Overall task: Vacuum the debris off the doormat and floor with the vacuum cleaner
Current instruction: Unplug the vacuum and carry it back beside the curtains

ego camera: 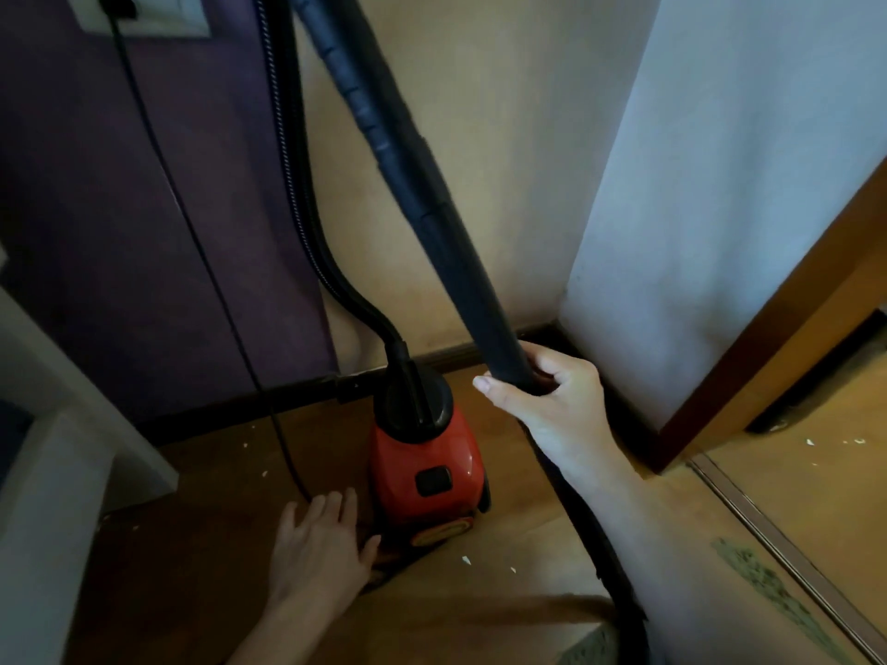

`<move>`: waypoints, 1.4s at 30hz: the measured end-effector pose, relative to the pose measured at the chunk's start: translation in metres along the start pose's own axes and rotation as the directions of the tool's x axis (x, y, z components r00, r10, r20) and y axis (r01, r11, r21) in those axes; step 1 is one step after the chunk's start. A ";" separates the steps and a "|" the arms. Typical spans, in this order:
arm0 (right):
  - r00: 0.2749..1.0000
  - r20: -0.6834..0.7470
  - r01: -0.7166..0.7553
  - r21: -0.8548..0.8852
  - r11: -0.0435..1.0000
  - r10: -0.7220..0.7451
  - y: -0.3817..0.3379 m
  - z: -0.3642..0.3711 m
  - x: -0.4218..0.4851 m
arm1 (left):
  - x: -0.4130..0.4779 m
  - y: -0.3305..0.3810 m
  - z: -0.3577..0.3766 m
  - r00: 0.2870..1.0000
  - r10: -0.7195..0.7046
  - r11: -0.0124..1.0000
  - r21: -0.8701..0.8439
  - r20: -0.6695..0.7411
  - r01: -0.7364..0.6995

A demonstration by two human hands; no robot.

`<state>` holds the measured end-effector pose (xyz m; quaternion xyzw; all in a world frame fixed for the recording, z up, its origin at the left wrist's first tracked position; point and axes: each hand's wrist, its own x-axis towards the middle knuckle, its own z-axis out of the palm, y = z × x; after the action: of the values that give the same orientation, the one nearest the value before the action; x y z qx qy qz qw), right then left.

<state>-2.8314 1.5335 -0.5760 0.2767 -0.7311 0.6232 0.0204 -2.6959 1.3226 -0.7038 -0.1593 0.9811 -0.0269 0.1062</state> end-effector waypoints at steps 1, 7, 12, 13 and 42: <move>1.000 -0.006 0.004 0.016 1.000 -0.004 -0.005 0.000 0.002 | -0.003 -0.003 -0.006 1.000 0.018 0.999 -0.035 -0.015 -0.018; 0.995 -0.049 -0.074 0.125 0.989 0.081 -0.036 0.013 0.009 | -0.029 -0.035 -0.042 0.970 0.119 0.962 -0.217 -0.211 -0.165; 0.977 -0.157 -0.119 0.173 0.978 0.147 -0.060 0.025 0.017 | -0.032 -0.079 -0.090 0.934 -0.002 0.957 -0.273 -0.357 -0.102; 0.975 -0.162 -0.126 0.180 0.975 0.156 -0.064 0.028 0.018 | -0.032 -0.087 -0.099 0.925 -0.018 0.955 -0.280 -0.380 -0.097; 0.999 -0.044 -0.021 0.140 0.990 0.028 -0.050 0.073 0.166 | 0.095 -0.122 -0.274 0.589 -0.564 0.772 -0.622 -0.578 0.129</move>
<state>-2.9269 1.4000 -0.4847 0.2542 -0.6884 0.6793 0.0100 -2.8064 1.1823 -0.4444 -0.3531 0.8515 0.1550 -0.3554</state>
